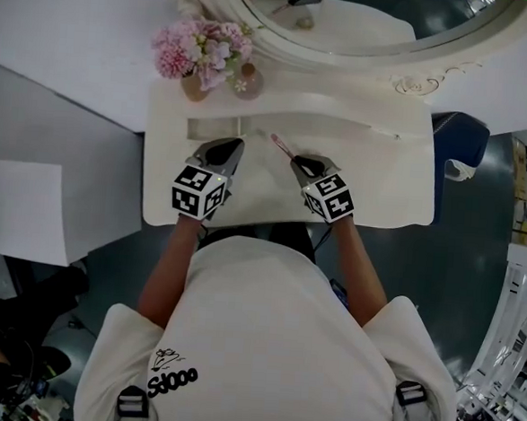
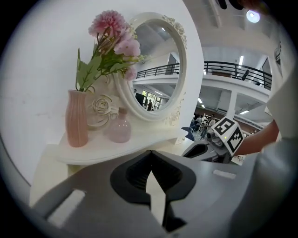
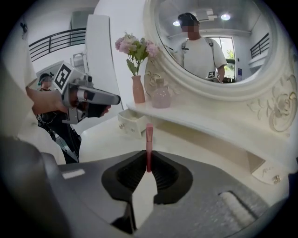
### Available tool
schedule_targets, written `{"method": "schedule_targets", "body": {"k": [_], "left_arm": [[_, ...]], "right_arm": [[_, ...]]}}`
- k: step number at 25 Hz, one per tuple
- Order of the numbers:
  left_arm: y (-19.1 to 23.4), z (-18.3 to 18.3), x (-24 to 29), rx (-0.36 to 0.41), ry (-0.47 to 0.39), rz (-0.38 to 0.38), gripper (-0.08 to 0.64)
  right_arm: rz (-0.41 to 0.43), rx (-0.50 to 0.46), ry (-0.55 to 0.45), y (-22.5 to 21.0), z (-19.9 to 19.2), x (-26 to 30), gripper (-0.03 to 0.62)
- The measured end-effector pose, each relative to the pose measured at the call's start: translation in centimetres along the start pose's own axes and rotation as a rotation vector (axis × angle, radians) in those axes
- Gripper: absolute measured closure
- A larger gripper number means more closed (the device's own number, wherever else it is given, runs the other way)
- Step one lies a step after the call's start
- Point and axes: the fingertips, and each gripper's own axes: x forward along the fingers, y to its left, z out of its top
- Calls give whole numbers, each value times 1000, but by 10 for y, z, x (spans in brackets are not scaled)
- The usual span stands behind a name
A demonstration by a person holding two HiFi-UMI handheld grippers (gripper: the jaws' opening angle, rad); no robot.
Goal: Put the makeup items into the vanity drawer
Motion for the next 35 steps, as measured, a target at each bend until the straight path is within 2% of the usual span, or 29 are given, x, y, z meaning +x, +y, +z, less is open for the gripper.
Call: {"method": "schedule_targets", "body": {"k": [3,7,12,17,25,29,33,35], "left_arm": [[14,3,-14,-11,-17,49,540],[36,1,-35,-41,-27,131,540],[65,-7,-62,-79,-33,232,540],[85,-13,-82,-114,-35,295,540],[100,-17,-93,-152,-36,334,540],[106,-18,-95,-159,-32,341,540],[110,-20,-91,-164,-24,337,540],[109,-18,-91,-163,-23,335,540]], "right_arm": [[41,-62,-31,12,34,4,554],[111,-153,-21,30,65,23,554],[174,-220,25,49,87,59,554],[204,-252,79,63,102,89,554],[231,-347,174,73,106,122,554],[221,-362,213,73,107,134,552],[224,-346,210,73,108,143,547],[224,-336,203,72,108,144,518]]}}
